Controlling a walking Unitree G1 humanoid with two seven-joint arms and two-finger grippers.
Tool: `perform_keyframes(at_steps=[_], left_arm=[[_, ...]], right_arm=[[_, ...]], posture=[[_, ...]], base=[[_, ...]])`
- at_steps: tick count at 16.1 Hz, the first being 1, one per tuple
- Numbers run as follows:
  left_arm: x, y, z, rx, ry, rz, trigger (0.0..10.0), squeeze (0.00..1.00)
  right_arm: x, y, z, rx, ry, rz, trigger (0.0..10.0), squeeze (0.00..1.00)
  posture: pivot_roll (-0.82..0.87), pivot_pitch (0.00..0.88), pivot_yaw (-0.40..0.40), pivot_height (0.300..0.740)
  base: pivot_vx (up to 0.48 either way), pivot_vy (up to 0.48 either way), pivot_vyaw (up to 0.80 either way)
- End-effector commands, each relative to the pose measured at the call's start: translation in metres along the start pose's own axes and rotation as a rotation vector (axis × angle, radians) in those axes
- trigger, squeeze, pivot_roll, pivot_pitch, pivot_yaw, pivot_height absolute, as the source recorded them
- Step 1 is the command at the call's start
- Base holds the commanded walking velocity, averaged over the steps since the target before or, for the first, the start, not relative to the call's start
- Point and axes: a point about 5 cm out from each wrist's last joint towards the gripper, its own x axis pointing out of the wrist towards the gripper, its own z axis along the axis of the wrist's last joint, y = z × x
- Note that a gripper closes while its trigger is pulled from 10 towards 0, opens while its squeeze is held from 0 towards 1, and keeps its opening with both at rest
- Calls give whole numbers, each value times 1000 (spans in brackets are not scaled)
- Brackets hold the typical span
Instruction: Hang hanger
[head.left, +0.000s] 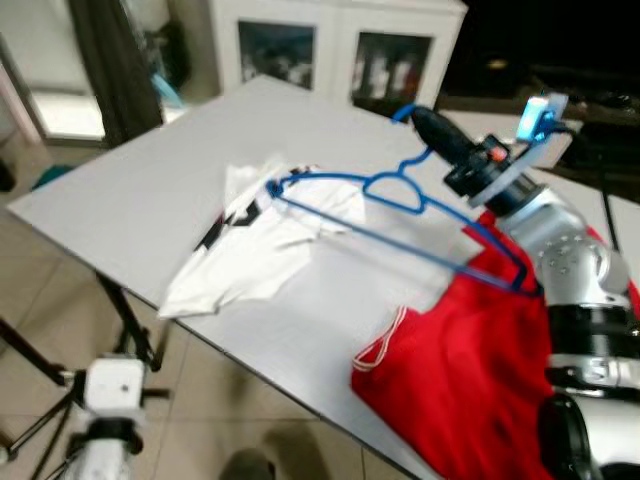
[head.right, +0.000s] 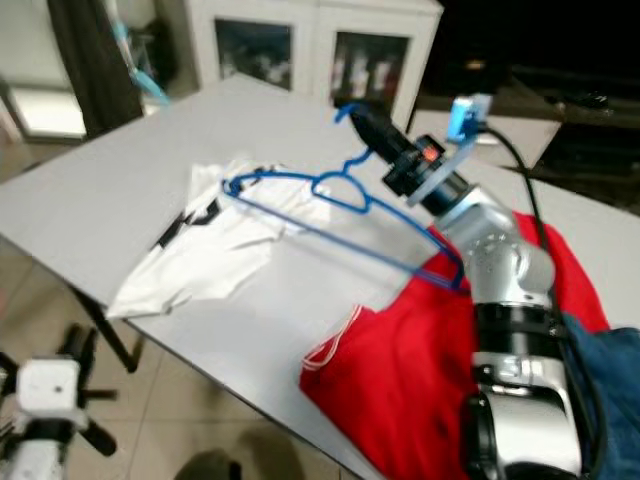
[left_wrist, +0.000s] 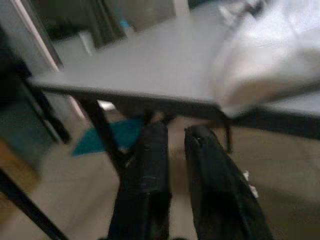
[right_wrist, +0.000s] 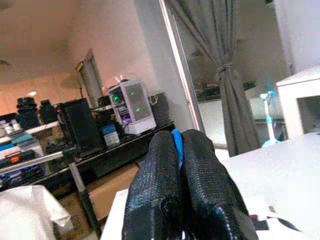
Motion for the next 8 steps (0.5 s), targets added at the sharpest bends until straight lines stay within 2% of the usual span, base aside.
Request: perform_keyframes(at_steps=[1,2,3,5,6,8], left_arm=[[10,3,19,13,-110,37,10000,0],[19,8,34,-6,-182,84,10000,0],[23,9,40,-16,-206,87,10000,0],[38,10,76,-49,-343,68,10000,0],[44,10,91,-37,-396,39,10000,0],[49,11,101,-71,-414,0,10000,0]], right_arm=[[0,0,9,-29,-15,0,10000,0],[-1,0,10,-31,-13,-1,10000,0],[-1,0,9,-31,-13,0,10000,0],[0,1,9,-32,-13,0,10000,0],[0,0,8,-37,-10,-6,10000,0],[-1,-1,5,-60,10,-28,10000,0]], posture=[[127,0,-56,740],[122,0,-57,740],[122,0,-57,740],[119,0,-58,740],[117,0,-58,740],[113,0,-56,740]], base=[[0,0,0],[0,0,0],[0,0,0],[0,0,0],[0,0,0],[0,0,0]])
